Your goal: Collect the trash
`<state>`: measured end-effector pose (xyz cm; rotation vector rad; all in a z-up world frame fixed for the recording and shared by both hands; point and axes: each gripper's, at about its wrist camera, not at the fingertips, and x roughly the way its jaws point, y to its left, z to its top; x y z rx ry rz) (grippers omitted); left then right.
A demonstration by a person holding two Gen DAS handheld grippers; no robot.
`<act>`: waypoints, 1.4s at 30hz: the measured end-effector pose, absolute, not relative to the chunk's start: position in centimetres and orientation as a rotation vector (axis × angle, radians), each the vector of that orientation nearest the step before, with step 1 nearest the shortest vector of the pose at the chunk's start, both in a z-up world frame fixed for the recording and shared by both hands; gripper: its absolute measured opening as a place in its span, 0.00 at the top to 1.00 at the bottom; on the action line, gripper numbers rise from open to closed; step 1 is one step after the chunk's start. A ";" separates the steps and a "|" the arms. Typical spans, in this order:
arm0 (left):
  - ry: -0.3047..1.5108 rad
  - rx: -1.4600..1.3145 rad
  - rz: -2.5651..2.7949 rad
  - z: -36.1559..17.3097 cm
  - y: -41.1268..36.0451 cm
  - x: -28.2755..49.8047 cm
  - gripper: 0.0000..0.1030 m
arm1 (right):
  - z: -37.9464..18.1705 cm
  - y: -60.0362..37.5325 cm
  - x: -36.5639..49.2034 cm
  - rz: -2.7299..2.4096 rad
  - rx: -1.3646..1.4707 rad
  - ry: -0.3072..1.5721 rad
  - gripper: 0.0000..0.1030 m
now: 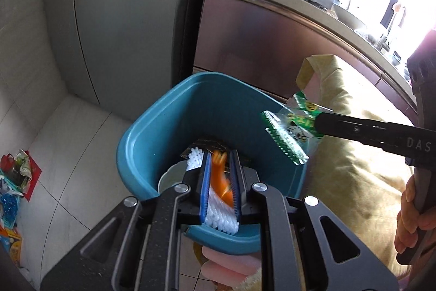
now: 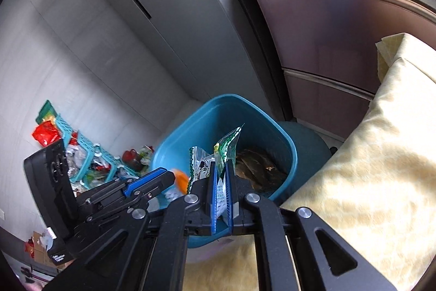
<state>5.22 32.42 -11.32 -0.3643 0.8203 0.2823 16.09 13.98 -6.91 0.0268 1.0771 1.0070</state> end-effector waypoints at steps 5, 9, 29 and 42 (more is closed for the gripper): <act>0.832 -0.373 0.282 -12.5 32.9 5.8 0.86 | -7.9 14.8 16.4 0.979 0.005 1.107 0.91; 0.822 -0.370 0.282 -12.5 32.8 5.8 0.86 | -8.0 14.8 16.1 0.974 -0.006 1.102 0.89; 0.655 -0.221 0.315 -7.6 28.7 2.3 0.09 | -5.2 10.0 14.3 0.945 0.012 0.906 0.34; 0.453 -0.097 0.214 -3.1 20.3 -0.3 0.05 | -1.7 -3.3 7.9 0.595 -0.010 0.519 0.06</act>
